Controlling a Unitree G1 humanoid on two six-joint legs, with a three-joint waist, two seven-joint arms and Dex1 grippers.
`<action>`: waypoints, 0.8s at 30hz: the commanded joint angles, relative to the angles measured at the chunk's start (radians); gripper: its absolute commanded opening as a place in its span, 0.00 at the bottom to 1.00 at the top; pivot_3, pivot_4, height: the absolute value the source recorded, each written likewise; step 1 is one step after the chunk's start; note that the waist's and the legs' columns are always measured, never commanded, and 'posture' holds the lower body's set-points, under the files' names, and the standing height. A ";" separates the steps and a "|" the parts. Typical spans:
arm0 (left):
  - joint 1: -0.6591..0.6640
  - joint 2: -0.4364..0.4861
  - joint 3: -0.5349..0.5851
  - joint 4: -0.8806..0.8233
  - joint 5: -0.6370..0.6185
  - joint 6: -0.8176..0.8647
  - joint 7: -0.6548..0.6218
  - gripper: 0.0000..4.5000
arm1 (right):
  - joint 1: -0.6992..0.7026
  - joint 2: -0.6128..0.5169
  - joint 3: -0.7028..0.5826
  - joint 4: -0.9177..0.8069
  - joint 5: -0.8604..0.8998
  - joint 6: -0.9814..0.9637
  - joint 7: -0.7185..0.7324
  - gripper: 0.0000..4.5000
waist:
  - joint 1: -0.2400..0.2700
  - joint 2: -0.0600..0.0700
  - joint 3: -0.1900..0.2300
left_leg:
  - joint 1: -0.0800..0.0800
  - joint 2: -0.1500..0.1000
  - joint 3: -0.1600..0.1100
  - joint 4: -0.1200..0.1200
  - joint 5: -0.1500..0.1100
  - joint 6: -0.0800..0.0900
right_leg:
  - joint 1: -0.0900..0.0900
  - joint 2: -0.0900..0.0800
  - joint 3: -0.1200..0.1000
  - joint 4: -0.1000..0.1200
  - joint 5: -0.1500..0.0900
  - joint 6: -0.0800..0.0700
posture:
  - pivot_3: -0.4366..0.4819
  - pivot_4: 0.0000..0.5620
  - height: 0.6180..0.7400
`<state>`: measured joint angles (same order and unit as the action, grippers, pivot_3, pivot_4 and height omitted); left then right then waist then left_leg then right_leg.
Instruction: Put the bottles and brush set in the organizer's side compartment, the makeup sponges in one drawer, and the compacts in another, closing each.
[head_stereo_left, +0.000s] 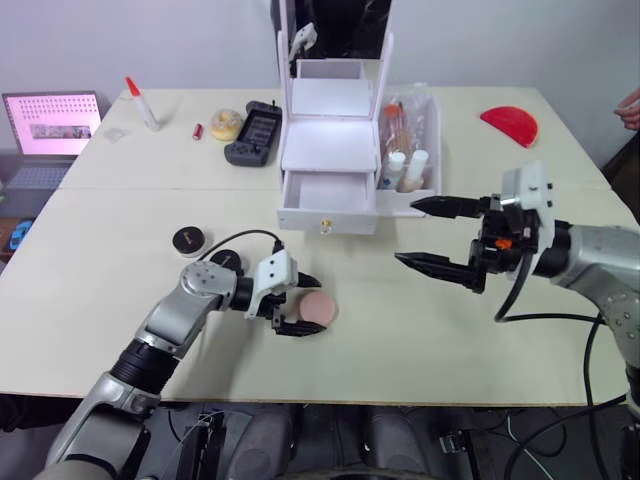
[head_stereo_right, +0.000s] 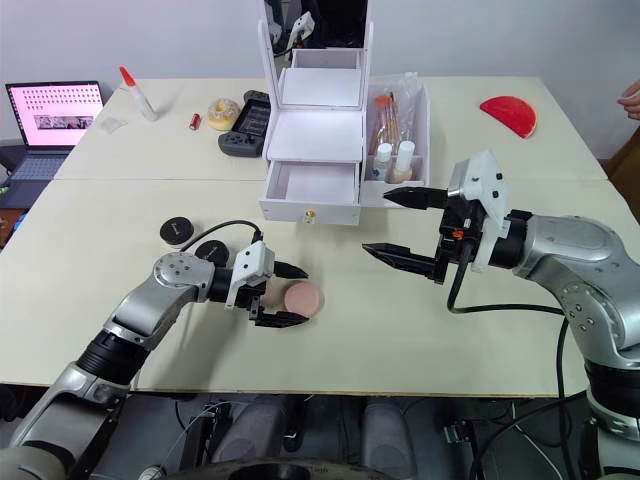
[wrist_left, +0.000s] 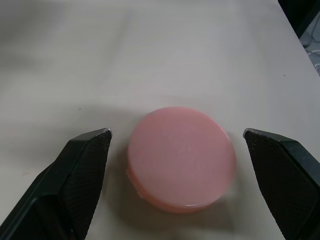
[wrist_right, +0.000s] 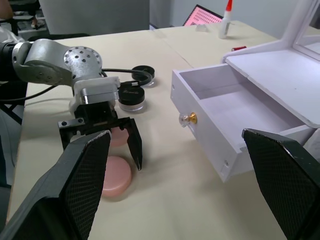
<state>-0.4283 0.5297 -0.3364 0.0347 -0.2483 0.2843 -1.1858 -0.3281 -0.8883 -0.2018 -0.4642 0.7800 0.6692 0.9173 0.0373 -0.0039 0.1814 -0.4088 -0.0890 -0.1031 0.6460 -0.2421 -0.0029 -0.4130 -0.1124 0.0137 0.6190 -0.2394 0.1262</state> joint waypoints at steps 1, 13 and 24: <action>-0.004 0.001 0.004 -0.014 -0.003 0.022 -0.008 0.99 | -0.023 0.000 -0.013 -0.008 0.001 -0.011 -0.003 1.00 | 0.000 0.000 0.000 | 0.000 0.000 0.000 0.000 0.000 0.000 | 0.000 0.000 0.000 0.000 0.000 0.000 | 0.48 0.27 0.98; -0.008 0.023 0.039 -0.102 -0.055 0.118 -0.026 0.87 | -0.026 0.008 -0.009 0.012 -0.023 -0.022 0.001 1.00 | -0.001 0.000 0.000 | 0.000 0.000 0.000 0.000 0.000 0.000 | 0.000 0.000 0.000 0.001 0.000 0.001 | 0.48 0.27 0.98; 0.006 0.047 0.064 -0.151 -0.073 0.163 0.012 0.87 | -0.057 0.017 0.016 0.056 -0.061 -0.051 0.013 1.00 | -0.001 0.000 0.000 | 0.000 0.000 0.000 0.000 0.000 0.000 | 0.000 0.001 0.000 0.001 0.000 0.001 | 0.48 0.27 0.98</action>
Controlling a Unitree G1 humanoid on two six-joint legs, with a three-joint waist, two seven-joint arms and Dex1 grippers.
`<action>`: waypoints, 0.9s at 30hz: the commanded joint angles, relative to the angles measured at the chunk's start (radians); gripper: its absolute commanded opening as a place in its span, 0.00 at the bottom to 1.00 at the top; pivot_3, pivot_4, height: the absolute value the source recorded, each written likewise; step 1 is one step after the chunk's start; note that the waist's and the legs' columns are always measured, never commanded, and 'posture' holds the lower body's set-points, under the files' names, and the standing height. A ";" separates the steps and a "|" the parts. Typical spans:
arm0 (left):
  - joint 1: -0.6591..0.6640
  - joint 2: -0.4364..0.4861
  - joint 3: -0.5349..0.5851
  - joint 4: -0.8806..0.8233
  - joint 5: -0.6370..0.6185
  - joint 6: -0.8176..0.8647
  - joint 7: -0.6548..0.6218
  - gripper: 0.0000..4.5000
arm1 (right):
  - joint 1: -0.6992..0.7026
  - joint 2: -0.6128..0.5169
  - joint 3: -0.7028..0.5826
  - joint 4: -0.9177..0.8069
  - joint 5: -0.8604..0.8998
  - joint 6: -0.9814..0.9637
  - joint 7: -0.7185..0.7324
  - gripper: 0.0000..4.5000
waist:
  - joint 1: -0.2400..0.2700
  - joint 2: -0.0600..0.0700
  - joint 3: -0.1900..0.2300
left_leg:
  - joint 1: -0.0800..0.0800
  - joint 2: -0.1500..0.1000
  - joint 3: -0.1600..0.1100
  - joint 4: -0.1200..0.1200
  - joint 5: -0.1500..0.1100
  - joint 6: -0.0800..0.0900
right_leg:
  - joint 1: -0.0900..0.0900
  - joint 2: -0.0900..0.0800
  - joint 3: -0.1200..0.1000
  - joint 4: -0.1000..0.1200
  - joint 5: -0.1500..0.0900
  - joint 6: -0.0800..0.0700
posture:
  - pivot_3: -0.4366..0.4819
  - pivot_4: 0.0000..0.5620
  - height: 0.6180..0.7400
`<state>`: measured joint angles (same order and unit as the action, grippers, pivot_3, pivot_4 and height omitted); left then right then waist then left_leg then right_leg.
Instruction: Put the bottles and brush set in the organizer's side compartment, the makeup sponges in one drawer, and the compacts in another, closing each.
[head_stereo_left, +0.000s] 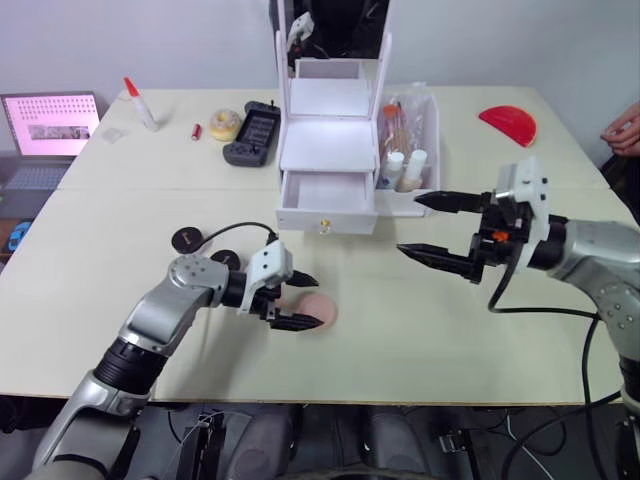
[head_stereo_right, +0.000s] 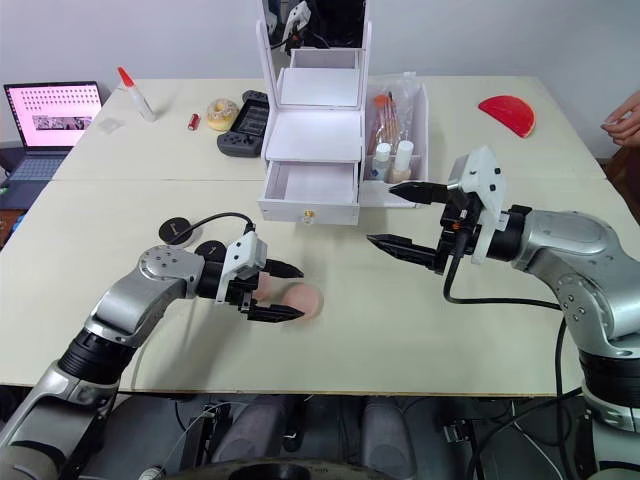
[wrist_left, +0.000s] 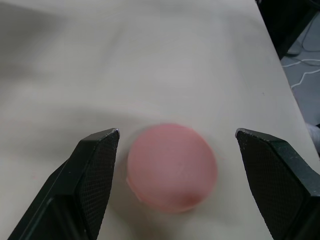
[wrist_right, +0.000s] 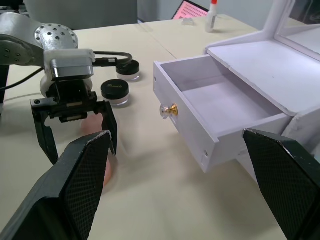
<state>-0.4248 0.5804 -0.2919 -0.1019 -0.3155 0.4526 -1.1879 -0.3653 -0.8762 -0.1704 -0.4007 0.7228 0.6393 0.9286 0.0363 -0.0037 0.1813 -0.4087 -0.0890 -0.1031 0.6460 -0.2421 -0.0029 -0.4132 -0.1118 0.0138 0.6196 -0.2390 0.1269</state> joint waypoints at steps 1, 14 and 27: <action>0.000 -0.009 0.015 -0.007 -0.003 -0.004 0.019 0.87 | -0.020 0.006 -0.015 -0.008 -0.005 -0.021 0.001 1.00 | 0.000 0.000 0.000 | 0.000 0.000 0.000 0.000 0.000 0.000 | 0.000 0.000 0.000 0.000 0.000 0.000 | 0.48 0.27 0.98; -0.020 -0.032 -0.031 0.061 0.028 0.006 0.001 1.00 | 0.001 0.003 -0.023 -0.028 -0.001 -0.012 -0.016 1.00 | 0.000 0.000 0.000 | 0.000 0.000 0.000 0.000 0.000 0.000 | 0.000 0.000 0.000 0.000 0.000 0.000 | 0.48 0.27 0.98; -0.021 -0.021 -0.077 0.077 0.097 -0.012 -0.002 1.00 | -0.015 -0.002 -0.004 0.016 -0.045 -0.011 -0.038 1.00 | 0.000 0.000 0.000 | 0.000 0.000 0.000 0.000 0.000 0.000 | 0.000 0.000 0.000 0.000 0.000 0.000 | 0.48 0.27 0.98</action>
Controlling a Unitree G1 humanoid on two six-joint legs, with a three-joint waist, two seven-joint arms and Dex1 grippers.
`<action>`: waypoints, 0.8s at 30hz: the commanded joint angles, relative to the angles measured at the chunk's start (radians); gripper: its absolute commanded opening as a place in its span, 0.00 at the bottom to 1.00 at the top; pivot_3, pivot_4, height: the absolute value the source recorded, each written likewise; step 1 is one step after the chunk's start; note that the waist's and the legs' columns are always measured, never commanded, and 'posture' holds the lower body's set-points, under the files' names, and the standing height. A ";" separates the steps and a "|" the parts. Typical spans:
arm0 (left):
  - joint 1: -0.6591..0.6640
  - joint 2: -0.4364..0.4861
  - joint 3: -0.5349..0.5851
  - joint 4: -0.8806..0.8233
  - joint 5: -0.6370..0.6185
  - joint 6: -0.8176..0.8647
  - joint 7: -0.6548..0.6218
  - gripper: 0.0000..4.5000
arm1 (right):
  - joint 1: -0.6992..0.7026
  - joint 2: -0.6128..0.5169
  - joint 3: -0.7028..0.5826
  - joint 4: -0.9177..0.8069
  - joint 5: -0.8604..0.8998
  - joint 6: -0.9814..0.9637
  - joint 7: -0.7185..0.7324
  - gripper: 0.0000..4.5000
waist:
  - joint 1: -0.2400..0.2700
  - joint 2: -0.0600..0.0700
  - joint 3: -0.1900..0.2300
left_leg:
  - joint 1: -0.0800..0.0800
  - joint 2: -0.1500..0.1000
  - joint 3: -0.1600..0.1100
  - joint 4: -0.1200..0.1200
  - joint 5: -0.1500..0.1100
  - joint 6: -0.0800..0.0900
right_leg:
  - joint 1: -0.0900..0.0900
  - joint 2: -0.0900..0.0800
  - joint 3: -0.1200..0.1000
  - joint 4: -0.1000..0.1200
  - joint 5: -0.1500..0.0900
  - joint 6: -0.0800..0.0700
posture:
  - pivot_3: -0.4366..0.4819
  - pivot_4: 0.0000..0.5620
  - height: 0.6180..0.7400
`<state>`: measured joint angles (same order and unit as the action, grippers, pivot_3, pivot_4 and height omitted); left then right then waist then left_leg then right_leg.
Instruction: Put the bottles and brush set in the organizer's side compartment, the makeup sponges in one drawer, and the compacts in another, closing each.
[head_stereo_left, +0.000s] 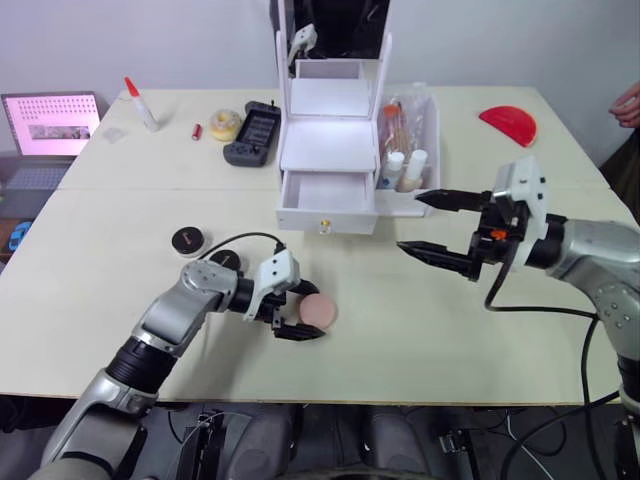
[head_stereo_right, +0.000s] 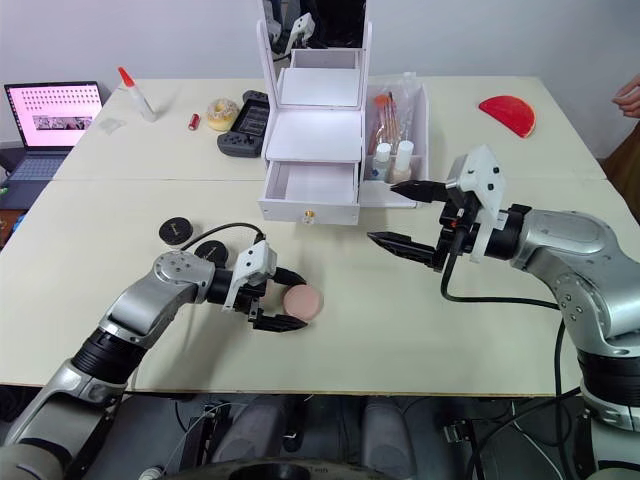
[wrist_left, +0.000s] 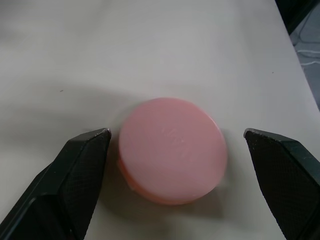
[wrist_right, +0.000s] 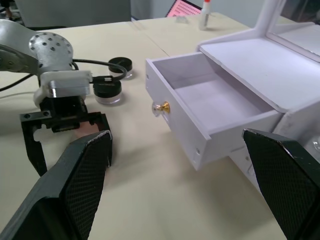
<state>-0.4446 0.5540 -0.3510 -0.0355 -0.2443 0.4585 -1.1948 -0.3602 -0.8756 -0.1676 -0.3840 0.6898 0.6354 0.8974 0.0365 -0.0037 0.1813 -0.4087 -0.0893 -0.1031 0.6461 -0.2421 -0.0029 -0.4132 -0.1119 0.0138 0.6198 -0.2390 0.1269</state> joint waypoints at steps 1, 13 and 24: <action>0.000 0.006 -0.018 0.013 0.028 -0.018 0.003 1.00 | -0.024 -0.001 -0.005 0.004 -0.016 -0.005 -0.008 1.00 | 0.000 0.000 0.000 | 0.000 0.000 0.000 0.000 0.000 0.000 | 0.000 0.000 0.000 0.000 0.000 0.000 | 0.48 0.27 0.98; 0.007 0.011 -0.005 -0.018 0.005 0.018 -0.010 0.59 | -0.057 0.005 0.005 0.028 -0.024 -0.006 0.000 1.00 | -0.001 0.001 0.000 | 0.000 0.000 0.000 0.000 0.000 0.000 | 0.000 0.000 0.000 0.000 0.000 0.000 | 0.48 0.27 0.98; -0.065 0.169 0.207 -0.287 -0.265 0.238 -0.091 0.59 | -0.094 0.003 0.014 0.112 -0.058 -0.045 0.042 1.00 | -0.011 0.000 0.000 | 0.000 0.000 0.000 0.000 0.000 0.000 | -0.001 0.000 0.000 0.001 0.000 0.000 | 0.48 0.27 0.98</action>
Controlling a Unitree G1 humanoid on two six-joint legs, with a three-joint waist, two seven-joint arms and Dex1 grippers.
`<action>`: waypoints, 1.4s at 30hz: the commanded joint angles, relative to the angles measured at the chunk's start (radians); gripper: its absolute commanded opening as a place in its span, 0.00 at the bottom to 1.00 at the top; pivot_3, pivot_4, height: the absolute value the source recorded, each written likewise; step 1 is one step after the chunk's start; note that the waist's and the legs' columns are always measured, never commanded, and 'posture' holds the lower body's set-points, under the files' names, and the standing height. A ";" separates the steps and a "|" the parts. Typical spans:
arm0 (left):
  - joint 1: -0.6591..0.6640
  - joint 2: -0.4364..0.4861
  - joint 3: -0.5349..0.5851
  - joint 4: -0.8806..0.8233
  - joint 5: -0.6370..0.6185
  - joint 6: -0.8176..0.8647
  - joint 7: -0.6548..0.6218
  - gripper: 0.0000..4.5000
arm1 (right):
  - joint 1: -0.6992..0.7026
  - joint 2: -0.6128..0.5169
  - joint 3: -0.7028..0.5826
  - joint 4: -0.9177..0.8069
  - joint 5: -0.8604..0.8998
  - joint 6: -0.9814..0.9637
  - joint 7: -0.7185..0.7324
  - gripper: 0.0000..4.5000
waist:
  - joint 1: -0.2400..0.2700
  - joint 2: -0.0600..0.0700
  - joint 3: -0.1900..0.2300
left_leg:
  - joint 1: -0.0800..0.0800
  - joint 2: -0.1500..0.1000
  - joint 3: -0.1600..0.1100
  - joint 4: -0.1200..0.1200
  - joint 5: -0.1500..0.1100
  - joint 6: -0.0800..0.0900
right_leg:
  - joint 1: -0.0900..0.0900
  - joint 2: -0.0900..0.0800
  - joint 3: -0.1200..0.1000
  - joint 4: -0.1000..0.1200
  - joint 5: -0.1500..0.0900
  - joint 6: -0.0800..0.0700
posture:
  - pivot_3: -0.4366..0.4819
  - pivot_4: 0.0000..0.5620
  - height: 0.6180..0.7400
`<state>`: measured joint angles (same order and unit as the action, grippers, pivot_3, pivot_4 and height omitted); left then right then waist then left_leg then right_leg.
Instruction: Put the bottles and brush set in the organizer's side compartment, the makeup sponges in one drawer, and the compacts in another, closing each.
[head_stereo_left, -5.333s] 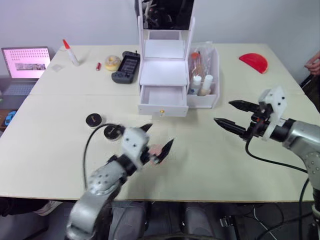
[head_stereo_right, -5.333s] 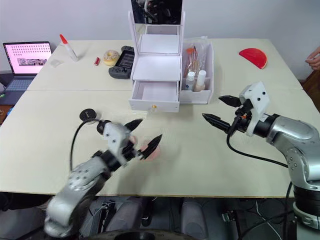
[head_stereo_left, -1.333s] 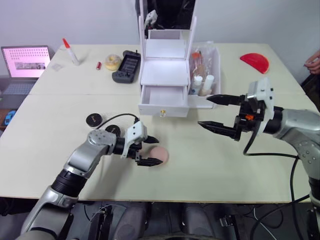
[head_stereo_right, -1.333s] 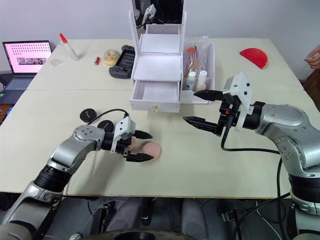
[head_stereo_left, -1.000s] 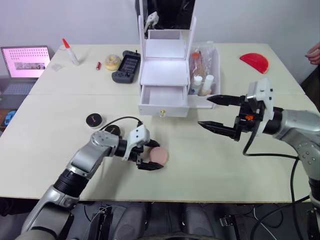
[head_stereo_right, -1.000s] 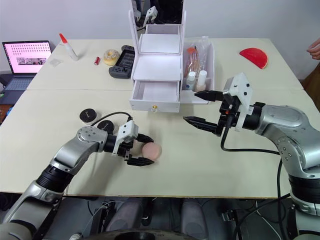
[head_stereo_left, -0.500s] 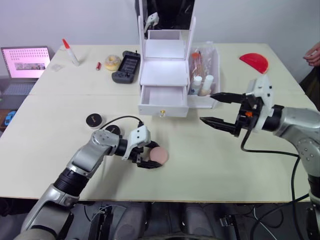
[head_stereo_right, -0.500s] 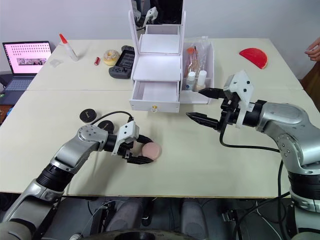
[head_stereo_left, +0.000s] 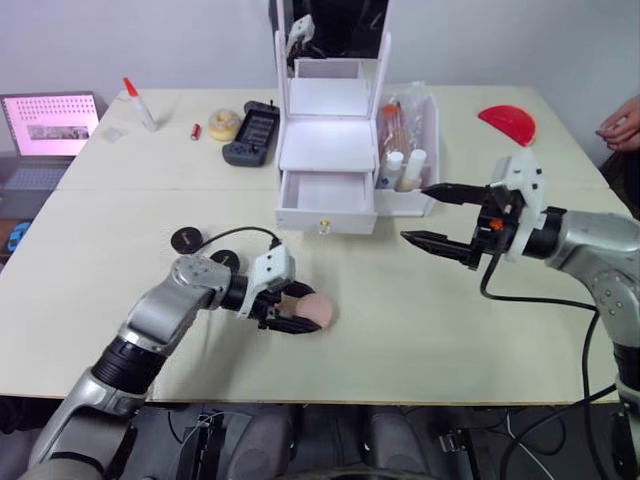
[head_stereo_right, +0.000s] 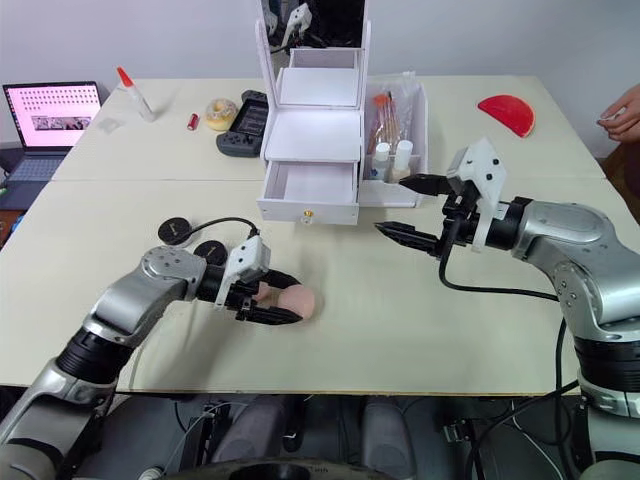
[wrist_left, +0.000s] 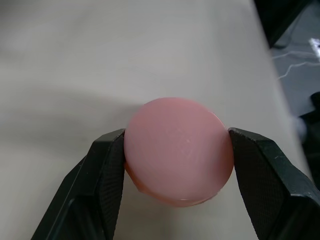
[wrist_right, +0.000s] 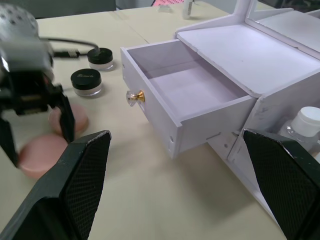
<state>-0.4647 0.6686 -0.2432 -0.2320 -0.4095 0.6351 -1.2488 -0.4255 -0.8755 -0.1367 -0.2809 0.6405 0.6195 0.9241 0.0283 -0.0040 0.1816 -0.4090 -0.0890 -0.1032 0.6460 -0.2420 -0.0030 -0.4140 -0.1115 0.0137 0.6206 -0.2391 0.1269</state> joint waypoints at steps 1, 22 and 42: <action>-0.060 0.081 0.128 -0.107 -0.138 0.092 -0.049 0.59 | -0.034 0.005 -0.015 0.018 -0.011 -0.034 0.020 1.00 | -0.006 0.000 0.000 | 0.000 0.000 0.000 0.000 0.000 0.000 | 0.000 0.000 0.000 0.000 0.000 0.000 | 0.48 0.27 0.98; -0.669 -0.081 0.077 0.847 0.117 -0.249 -0.071 0.59 | -0.069 0.064 0.025 -0.006 -0.047 -0.031 0.007 1.00 | -0.019 -0.002 0.002 | -0.002 -0.002 0.000 0.001 0.001 -0.001 | -0.006 0.000 -0.001 0.010 0.000 0.002 | 0.48 0.27 0.98; -0.652 -0.149 0.103 0.952 0.171 -0.306 -0.112 0.59 | -0.024 0.059 -0.004 -0.047 -0.038 -0.007 -0.023 1.00 | -0.025 -0.003 0.002 | -0.002 -0.002 0.000 0.001 0.001 -0.001 | -0.006 0.000 0.000 0.011 0.000 0.002 | 0.48 0.27 0.98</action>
<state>-1.1100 0.5133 -0.1701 0.7352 -0.2372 0.3376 -1.3533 -0.4466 -0.8098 -0.1036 -0.2939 0.5928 0.6214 0.9055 0.0037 -0.0071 0.1836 -0.4110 -0.0913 -0.1034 0.6474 -0.2409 -0.0040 -0.4204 -0.1118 0.0133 0.6320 -0.2389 0.1293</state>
